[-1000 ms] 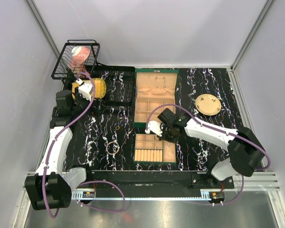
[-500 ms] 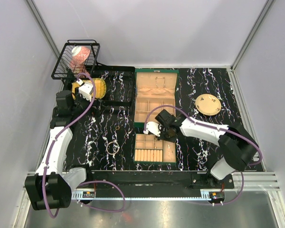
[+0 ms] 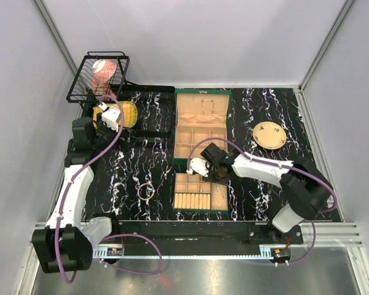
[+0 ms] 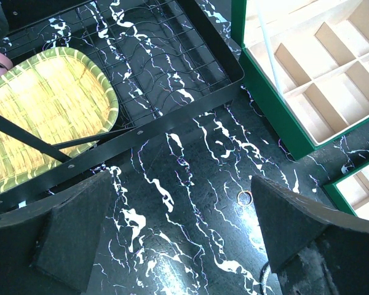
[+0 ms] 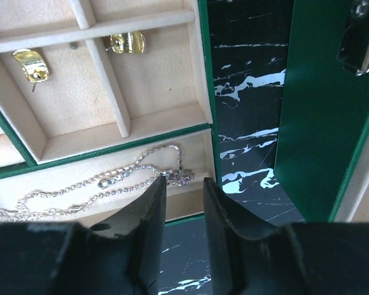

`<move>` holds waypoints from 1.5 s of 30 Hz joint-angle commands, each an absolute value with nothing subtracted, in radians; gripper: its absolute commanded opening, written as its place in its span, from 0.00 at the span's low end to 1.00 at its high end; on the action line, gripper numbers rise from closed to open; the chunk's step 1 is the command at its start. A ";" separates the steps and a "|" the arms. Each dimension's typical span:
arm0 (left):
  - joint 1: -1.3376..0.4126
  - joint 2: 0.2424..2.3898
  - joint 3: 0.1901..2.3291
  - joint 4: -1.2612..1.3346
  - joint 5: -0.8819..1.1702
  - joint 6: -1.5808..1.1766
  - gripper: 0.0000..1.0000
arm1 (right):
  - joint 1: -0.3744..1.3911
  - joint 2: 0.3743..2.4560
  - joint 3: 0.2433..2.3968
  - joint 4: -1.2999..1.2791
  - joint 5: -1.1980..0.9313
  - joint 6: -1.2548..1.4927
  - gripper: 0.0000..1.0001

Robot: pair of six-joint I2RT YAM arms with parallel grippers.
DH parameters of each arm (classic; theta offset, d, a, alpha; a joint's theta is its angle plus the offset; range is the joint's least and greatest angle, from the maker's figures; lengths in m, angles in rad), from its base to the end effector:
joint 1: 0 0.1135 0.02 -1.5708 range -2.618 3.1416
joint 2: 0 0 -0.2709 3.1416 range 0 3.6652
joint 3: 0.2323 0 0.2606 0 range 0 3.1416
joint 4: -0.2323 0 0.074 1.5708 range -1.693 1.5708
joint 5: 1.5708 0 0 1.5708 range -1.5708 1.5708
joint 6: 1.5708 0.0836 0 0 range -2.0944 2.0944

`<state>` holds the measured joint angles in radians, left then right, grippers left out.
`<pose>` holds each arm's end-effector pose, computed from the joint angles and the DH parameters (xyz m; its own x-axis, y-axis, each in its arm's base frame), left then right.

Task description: Organize the mixed jewelry

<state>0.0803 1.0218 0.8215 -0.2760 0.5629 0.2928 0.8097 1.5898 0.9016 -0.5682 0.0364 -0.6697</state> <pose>0.2704 -0.0230 0.2866 -0.3207 0.2191 -0.9215 0.5196 0.8541 0.0223 0.2145 0.2208 0.1198 -0.0699 -0.9728 -0.2210 -0.9684 0.1193 -0.2191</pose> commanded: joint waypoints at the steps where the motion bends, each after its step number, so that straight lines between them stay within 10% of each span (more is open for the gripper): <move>1: 0.080 0.994 0.815 -0.236 0.555 0.319 0.99 | 0.818 1.577 0.904 -0.540 0.064 -0.673 0.38; 28: 0.057 0.931 0.844 -0.623 0.669 0.678 0.99 | 0.810 1.293 1.020 -0.687 -0.118 -0.555 0.40; 45: -0.233 1.104 0.649 -0.528 0.315 0.813 0.99 | 0.640 1.235 0.979 -0.629 -0.204 -0.494 0.38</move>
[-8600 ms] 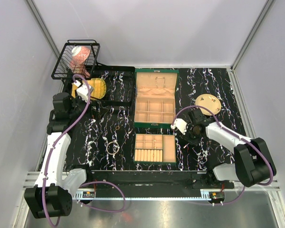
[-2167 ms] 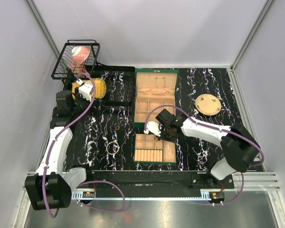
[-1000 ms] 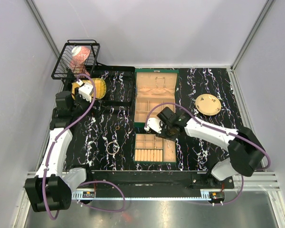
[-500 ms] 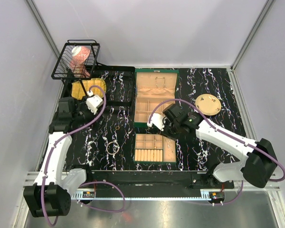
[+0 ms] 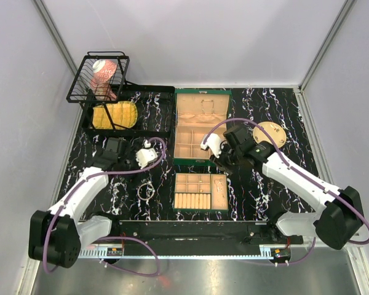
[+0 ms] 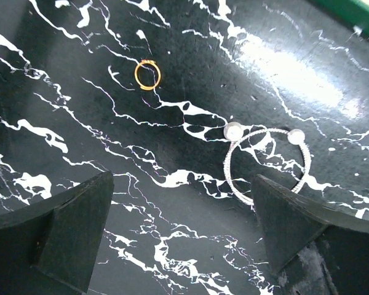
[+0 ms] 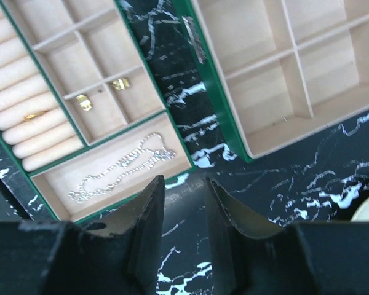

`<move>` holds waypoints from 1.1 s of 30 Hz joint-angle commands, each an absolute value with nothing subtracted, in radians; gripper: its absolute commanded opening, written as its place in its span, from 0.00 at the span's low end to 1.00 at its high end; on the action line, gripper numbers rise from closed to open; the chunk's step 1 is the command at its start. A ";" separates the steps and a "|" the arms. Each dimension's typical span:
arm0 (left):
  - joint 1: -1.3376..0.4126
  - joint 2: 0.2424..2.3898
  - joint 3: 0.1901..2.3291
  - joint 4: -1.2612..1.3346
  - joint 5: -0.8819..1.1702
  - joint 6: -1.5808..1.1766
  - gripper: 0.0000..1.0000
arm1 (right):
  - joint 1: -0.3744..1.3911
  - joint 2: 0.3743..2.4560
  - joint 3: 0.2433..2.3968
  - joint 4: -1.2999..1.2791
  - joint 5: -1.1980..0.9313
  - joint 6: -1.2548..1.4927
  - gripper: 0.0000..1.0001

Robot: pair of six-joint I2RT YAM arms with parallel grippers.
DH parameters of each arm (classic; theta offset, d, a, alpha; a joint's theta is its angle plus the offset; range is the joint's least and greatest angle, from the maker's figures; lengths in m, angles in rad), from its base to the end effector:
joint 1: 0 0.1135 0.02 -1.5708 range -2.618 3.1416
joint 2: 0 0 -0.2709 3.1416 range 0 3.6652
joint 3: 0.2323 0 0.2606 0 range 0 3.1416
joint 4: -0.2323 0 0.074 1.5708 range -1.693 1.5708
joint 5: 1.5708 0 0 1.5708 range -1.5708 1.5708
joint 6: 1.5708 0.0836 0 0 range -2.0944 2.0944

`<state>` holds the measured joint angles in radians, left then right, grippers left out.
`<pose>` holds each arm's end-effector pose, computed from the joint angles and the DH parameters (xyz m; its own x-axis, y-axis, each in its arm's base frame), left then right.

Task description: Organize the mixed jewelry

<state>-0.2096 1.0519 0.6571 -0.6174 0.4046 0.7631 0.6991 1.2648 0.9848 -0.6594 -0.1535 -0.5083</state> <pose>0.2110 -0.0785 0.1787 -0.3262 0.7190 -0.6138 0.8590 0.4965 0.1251 0.2146 0.1971 0.2330 -0.1966 -0.7937 -0.5757 -0.9166 0.3573 -0.1795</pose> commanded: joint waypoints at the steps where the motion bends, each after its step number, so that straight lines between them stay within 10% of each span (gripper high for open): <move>1: -0.235 1.120 0.649 -0.522 0.302 0.818 0.99 | 0.621 1.233 0.974 -0.632 -0.209 -0.495 0.39; 33: -0.347 1.339 0.626 -0.446 0.206 0.822 0.91 | 0.583 1.250 0.962 -0.626 -0.196 -0.502 0.36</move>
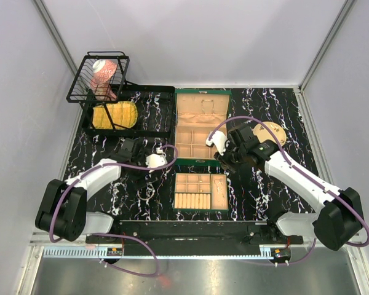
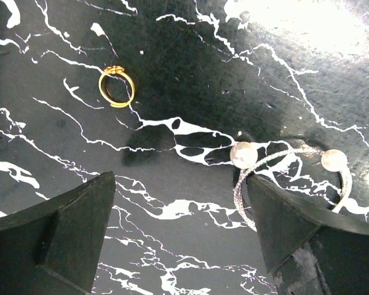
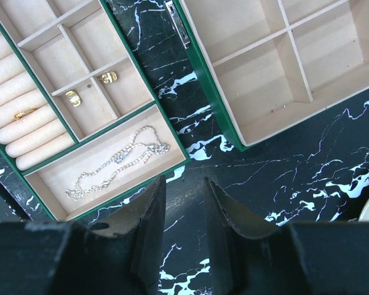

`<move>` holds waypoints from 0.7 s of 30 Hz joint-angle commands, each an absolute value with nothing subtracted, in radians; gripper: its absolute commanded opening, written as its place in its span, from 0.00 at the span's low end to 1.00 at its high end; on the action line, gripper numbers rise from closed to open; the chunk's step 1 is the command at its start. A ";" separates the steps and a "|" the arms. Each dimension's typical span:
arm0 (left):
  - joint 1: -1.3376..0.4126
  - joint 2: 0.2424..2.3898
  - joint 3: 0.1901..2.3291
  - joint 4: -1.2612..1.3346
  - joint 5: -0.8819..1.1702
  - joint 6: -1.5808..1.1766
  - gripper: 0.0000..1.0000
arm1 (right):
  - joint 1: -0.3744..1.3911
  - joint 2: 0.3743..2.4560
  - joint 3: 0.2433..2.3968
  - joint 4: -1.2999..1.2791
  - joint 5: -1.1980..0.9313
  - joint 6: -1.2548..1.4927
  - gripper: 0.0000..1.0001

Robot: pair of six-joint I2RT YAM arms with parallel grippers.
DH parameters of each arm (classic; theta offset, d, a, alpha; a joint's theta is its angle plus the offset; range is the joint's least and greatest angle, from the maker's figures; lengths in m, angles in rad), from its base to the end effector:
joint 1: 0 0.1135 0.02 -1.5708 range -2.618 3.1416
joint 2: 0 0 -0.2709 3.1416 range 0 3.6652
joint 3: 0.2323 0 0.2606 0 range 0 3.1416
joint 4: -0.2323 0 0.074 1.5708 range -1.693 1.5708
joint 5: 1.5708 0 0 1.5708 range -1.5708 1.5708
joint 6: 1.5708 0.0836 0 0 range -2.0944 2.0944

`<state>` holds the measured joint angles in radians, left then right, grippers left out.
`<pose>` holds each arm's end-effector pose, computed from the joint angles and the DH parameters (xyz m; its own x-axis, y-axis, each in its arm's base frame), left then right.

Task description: Organize the mixed jewelry

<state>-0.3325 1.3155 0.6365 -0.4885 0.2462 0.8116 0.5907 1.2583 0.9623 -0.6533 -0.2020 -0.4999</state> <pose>0.2273 -0.1000 0.1204 -0.3032 0.8490 -0.4328 0.9108 0.3917 0.1304 0.2295 0.1741 0.2279 -0.2846 -0.7562 -0.5892 -0.8877 0.4400 -0.1359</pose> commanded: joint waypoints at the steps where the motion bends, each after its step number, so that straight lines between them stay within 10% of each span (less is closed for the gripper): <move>1: -0.353 1.338 0.623 -0.445 0.201 0.824 0.90 | 0.581 1.249 0.960 -0.626 -0.195 -0.503 0.36; 17: -0.382 1.381 0.667 -0.449 0.172 0.795 0.45 | 0.549 1.244 0.966 -0.623 -0.138 -0.499 0.25; 21: -0.385 1.379 0.744 -0.512 0.215 0.776 0.06 | 0.531 1.217 0.968 -0.626 -0.118 -0.491 0.24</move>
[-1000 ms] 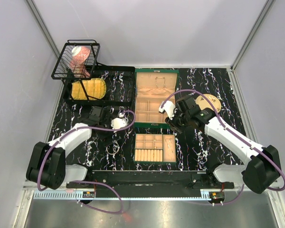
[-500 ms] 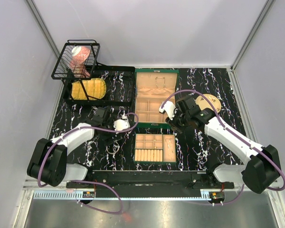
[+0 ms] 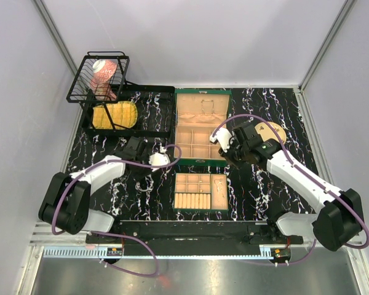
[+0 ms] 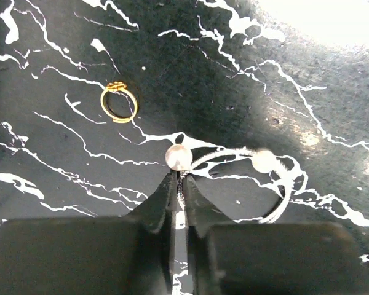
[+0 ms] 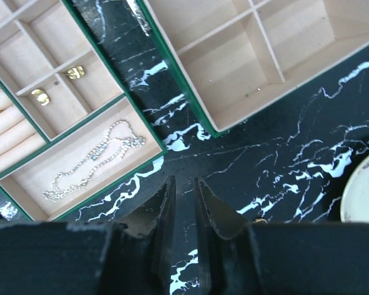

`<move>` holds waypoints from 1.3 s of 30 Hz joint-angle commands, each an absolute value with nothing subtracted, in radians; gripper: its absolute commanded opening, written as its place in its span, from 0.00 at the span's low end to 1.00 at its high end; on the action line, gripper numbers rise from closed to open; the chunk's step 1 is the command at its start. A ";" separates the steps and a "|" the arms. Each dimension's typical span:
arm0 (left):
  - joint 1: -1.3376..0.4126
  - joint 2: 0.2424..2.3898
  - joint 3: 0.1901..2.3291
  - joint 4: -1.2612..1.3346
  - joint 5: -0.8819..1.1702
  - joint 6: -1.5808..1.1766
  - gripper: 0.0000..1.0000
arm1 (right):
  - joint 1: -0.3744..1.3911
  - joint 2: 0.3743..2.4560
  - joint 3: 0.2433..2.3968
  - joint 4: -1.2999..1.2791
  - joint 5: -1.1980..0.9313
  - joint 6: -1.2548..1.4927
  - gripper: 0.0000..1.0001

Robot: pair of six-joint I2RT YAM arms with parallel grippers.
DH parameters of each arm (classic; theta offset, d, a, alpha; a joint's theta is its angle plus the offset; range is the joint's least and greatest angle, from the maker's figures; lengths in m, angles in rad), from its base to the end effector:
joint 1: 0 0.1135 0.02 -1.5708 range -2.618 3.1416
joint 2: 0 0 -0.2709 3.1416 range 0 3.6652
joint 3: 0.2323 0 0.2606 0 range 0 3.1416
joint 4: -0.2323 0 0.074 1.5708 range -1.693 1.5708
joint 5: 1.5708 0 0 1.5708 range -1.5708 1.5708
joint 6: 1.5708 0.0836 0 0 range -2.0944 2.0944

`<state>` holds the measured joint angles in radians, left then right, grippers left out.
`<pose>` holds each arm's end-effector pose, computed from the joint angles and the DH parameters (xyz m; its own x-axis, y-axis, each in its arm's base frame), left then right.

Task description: Organize the mixed jewelry

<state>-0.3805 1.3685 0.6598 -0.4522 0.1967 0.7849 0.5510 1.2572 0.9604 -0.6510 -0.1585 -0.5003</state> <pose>0.2347 -0.1115 0.1163 -0.2939 0.8641 -0.4086 0.9107 0.3830 0.1548 0.2383 0.1619 0.2273 -0.3215 -0.7535 -0.5735 -0.8544 0.4920 -0.1674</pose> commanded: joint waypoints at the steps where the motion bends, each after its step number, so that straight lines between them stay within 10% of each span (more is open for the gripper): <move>1: -0.388 1.384 0.762 -0.543 0.222 0.770 0.00 | 0.520 1.212 0.969 -0.624 -0.117 -0.489 0.24; 17: -0.396 1.442 1.241 -0.729 0.356 0.644 0.00 | 0.445 1.212 0.994 -0.621 -0.089 -0.460 0.23; 39: -0.623 2.051 1.878 -0.712 0.216 0.499 0.00 | 0.270 1.233 0.997 -0.565 0.018 -0.342 0.20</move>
